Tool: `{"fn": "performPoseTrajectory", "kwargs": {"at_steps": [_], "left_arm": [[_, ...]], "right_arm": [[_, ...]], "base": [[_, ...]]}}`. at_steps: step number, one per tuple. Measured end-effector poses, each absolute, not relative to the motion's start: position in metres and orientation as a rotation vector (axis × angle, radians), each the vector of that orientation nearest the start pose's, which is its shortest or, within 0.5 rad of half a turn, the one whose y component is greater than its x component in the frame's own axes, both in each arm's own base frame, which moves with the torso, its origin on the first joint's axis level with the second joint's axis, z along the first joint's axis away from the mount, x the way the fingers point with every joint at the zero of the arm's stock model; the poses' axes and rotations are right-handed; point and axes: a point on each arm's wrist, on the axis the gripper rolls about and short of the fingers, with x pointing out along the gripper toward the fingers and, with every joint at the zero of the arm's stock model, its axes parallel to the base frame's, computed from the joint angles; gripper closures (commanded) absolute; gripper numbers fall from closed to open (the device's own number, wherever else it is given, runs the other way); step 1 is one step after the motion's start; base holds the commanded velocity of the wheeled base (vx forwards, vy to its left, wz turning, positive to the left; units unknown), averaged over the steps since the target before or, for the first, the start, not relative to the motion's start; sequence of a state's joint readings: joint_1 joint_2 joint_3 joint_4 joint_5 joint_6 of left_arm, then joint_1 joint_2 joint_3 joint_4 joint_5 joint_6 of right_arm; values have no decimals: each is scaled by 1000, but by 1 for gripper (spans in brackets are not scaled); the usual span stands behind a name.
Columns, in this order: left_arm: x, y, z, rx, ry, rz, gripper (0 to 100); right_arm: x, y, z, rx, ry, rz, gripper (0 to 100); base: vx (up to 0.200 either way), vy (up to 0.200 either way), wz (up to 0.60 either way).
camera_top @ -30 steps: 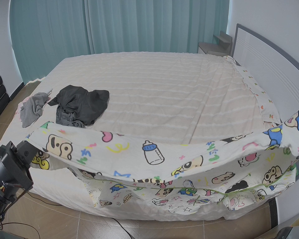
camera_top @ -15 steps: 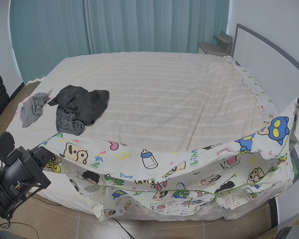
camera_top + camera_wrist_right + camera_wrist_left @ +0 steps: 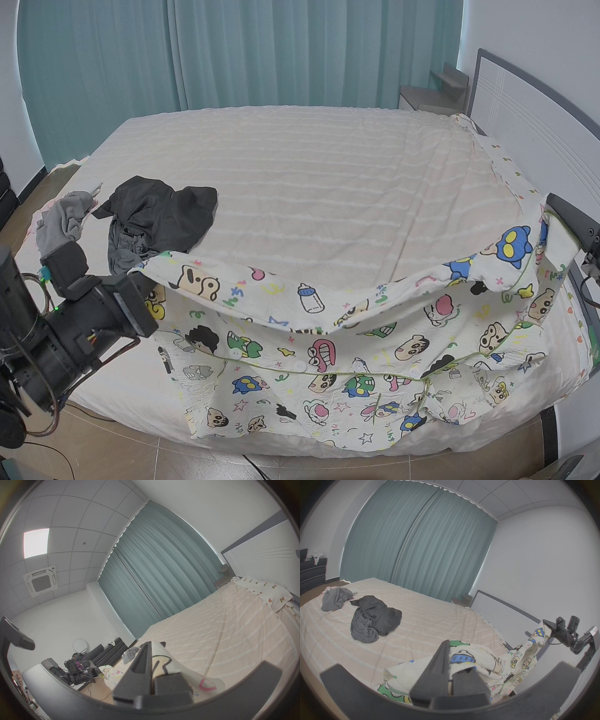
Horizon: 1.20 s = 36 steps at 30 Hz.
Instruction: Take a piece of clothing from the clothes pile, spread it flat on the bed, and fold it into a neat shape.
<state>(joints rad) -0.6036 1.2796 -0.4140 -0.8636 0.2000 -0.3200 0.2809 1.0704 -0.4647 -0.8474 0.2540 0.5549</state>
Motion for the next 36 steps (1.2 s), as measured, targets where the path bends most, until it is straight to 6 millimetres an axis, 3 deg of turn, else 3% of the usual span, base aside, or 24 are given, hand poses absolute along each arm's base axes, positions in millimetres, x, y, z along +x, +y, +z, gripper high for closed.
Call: {"fn": "performPoseTrajectory", "kwargs": {"at_steps": [8, 15, 28, 36], "left_arm": [[207, -107, 193, -327, 47, -281, 100], [233, -114, 174, -306, 113, -255, 100], [300, -124, 158, -297, 130, -179, 100], [340, -126, 137, -281, 169, -135, 100]], "right_arm": [[169, 47, 240, 530, -57, 537, 100], [191, 49, 234, 525, -19, 505, 100], [240, 47, 221, 500, -6, 446, 100], [281, 46, 199, 490, -1, 411, 100]], "base": [[0, 0, 0], [0, 0, 0], [200, 0, 0], [200, 0, 0]]}}
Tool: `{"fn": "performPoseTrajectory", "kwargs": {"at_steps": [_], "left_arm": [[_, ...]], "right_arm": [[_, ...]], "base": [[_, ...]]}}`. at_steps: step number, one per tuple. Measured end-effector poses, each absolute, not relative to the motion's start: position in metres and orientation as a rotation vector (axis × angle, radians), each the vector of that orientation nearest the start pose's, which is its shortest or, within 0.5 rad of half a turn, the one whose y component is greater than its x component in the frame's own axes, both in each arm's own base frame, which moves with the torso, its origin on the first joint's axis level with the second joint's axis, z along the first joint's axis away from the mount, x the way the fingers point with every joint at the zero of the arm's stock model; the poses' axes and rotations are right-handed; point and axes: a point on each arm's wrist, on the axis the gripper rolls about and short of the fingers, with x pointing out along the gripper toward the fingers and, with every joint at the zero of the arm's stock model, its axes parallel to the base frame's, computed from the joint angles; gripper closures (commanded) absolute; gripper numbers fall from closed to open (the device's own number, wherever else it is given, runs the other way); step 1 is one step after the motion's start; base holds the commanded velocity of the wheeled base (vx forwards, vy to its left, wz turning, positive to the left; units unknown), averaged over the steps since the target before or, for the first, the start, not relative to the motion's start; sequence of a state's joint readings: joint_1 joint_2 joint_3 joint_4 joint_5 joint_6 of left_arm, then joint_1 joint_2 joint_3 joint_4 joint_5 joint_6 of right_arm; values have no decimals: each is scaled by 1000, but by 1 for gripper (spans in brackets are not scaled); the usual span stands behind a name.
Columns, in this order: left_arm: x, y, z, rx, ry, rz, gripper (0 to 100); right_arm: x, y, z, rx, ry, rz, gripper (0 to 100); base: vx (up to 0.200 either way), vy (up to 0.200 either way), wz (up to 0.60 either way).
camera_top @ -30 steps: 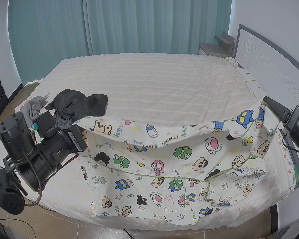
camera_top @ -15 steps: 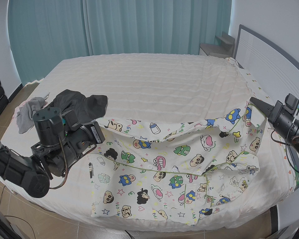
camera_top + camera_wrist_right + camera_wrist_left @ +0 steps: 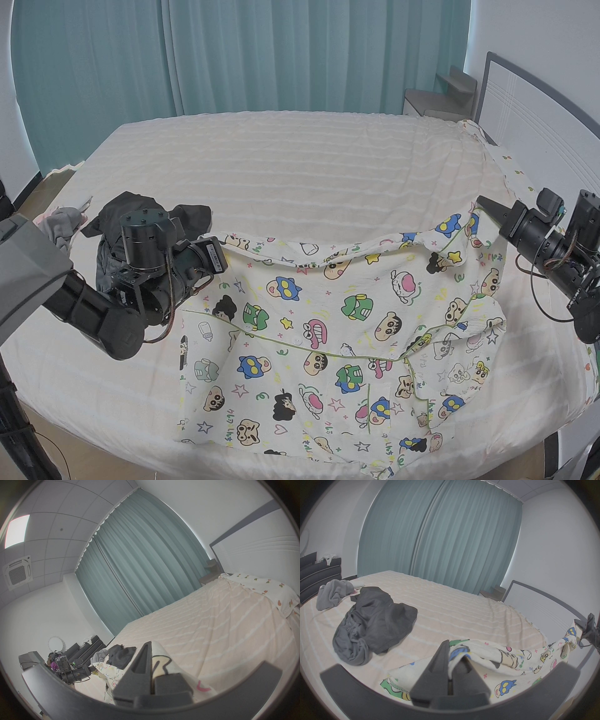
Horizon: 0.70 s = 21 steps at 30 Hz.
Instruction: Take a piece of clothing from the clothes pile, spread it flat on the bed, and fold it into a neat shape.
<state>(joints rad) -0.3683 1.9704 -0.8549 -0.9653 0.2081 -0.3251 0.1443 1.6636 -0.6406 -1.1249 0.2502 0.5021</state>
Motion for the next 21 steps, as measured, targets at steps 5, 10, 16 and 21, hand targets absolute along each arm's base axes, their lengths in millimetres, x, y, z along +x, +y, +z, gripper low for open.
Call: {"fn": "performPoseTrajectory", "kwargs": {"at_steps": [5, 10, 16, 21], "left_arm": [[359, -132, 124, -272, 192, -126, 100], [376, -137, 101, -259, 231, -115, 100], [397, -143, 75, -246, 255, -70, 100], [415, -142, 58, -242, 252, -19, 0]], "right_arm": [[303, 48, 179, 491, 52, 391, 100], [326, 51, 154, 493, 102, 369, 100], [360, 54, 129, 498, 111, 314, 100], [389, 56, 110, 503, 116, 288, 0]], "base": [[0, 0, 0], [0, 0, 0], [0, 0, 0], [0, 0, 0]]}}
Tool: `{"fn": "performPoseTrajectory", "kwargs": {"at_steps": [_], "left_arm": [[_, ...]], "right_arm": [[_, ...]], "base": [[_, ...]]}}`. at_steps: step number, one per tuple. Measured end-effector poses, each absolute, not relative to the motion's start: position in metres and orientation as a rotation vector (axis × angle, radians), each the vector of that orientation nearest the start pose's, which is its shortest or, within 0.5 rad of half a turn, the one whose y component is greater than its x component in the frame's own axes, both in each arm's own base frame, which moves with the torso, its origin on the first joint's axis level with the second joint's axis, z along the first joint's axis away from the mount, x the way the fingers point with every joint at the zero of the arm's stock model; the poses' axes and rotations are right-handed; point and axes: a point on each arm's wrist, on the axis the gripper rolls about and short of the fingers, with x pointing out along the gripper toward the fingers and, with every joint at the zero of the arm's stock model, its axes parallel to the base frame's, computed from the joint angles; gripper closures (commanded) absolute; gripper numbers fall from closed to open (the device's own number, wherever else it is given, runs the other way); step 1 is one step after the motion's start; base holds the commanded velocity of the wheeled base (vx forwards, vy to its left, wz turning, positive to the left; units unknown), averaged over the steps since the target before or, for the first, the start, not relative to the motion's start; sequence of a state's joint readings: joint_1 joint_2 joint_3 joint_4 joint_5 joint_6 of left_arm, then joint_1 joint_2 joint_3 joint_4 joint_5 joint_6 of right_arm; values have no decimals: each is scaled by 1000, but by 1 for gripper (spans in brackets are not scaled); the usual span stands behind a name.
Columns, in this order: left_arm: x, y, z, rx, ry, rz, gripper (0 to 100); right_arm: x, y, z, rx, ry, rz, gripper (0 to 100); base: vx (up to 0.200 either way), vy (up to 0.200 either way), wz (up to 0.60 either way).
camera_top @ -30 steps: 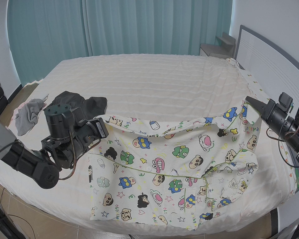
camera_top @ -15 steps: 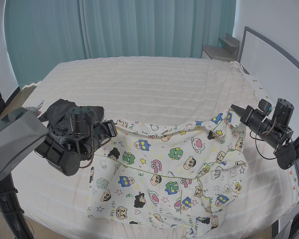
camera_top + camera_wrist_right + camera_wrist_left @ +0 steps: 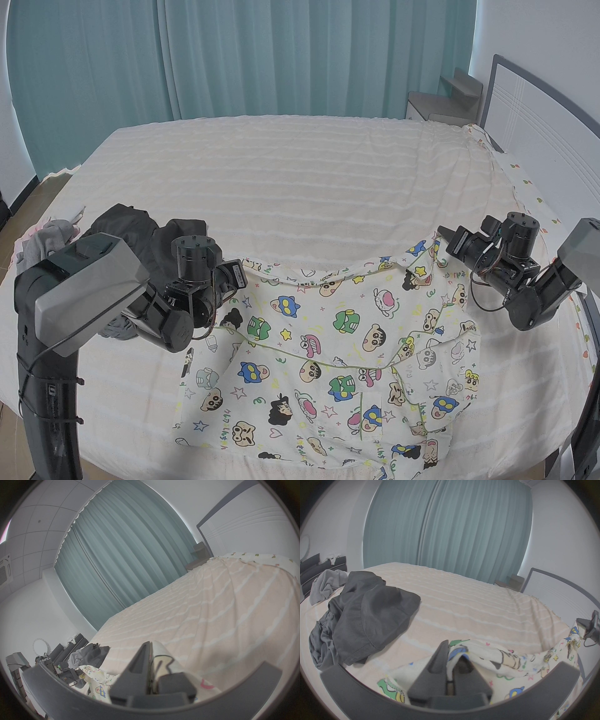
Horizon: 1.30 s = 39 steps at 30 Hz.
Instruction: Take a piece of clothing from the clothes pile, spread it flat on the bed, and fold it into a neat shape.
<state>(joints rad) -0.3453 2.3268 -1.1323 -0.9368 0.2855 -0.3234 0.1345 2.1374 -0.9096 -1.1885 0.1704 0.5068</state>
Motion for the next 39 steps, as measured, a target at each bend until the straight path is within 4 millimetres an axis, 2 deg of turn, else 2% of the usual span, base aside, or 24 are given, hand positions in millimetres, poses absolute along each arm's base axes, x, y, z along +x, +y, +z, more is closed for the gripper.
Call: {"fn": "performPoseTrajectory", "kwargs": {"at_steps": [6, 11, 15, 21, 25, 28, 31, 38, 39], "left_arm": [[438, -135, 40, -252, 233, 47, 0], [449, -127, 22, -287, 246, 86, 0], [453, -118, 15, -321, 252, 114, 0], [462, -84, 27, -413, 204, 192, 0], [460, -70, 42, -465, 187, 222, 0], [450, -61, 52, -506, 205, 232, 0], [433, -55, 62, -557, 246, 216, 0], [367, -49, 89, -695, 401, 14, 0], [352, -48, 95, -722, 428, -27, 0]], "right_arm": [[418, 59, 91, 541, 118, 278, 0], [433, 55, 78, 689, 152, 251, 0], [438, 47, 76, 856, 168, 222, 0], [446, 18, 84, 995, 125, 149, 0], [450, 9, 85, 1100, 156, 68, 0], [452, 4, 88, 1184, 188, 12, 0], [452, 2, 93, 1217, 209, -16, 0], [437, 5, 95, 1148, 291, -49, 0], [432, 6, 93, 1115, 313, -55, 0]], "base": [[0, 0, 0], [0, 0, 0], [0, 0, 0], [0, 0, 0], [0, 0, 0], [0, 0, 0], [0, 0, 0], [0, 0, 0], [0, 0, 0]]}}
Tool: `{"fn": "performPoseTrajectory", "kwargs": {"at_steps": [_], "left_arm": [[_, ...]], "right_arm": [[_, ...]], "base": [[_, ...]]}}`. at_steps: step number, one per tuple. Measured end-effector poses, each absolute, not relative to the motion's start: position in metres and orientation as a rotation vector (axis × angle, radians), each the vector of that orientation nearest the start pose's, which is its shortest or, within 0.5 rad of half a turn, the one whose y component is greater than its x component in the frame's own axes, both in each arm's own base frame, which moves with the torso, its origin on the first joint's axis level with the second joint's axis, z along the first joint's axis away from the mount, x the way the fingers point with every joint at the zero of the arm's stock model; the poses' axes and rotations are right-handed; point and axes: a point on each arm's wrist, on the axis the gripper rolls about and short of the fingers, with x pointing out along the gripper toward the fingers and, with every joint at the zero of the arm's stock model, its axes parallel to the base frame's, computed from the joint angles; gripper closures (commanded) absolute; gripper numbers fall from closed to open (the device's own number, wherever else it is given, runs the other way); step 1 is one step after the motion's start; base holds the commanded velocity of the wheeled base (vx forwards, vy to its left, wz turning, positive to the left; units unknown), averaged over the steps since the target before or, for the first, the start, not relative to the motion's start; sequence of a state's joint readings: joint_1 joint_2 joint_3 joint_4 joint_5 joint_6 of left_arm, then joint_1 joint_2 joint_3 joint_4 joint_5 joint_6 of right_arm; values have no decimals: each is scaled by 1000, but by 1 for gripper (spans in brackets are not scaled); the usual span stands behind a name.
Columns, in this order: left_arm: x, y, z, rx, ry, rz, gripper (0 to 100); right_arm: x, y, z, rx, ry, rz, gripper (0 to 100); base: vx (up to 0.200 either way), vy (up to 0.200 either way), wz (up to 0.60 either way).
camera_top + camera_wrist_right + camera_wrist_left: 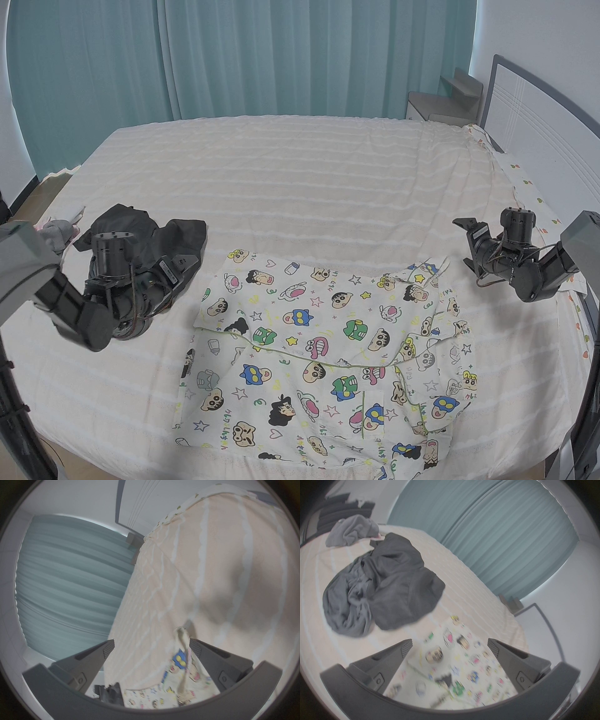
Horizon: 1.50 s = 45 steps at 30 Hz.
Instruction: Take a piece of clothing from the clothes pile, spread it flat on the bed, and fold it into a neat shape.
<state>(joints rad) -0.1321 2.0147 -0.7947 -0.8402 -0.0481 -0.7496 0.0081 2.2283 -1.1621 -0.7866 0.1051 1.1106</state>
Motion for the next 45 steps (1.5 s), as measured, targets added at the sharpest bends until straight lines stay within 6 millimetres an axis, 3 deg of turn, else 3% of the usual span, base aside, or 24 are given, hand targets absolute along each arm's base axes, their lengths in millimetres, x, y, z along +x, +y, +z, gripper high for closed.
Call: {"fn": "performPoseTrajectory", "kwargs": {"at_steps": [8, 12, 15, 22, 35, 45], "left_arm": [[264, -41, 131, -862, 494, -220, 0], [230, -39, 140, -893, 497, -277, 0], [218, -37, 146, -900, 475, -300, 0], [205, -36, 155, -900, 435, -324, 0], [202, -35, 158, -899, 418, -329, 0], [202, -35, 158, -897, 416, -328, 0]], "right_arm": [[399, 18, 73, 923, 460, -64, 0], [387, 46, 68, 865, 524, -16, 0], [386, 66, 65, 850, 544, 6, 0], [400, 93, 57, 887, 546, 14, 0], [436, 103, 46, 893, 497, 32, 0], [487, 107, 77, 885, 228, 75, 0]], "base": [[0, 0, 0], [0, 0, 0], [0, 0, 0], [0, 0, 0], [0, 0, 0], [0, 0, 0]]}}
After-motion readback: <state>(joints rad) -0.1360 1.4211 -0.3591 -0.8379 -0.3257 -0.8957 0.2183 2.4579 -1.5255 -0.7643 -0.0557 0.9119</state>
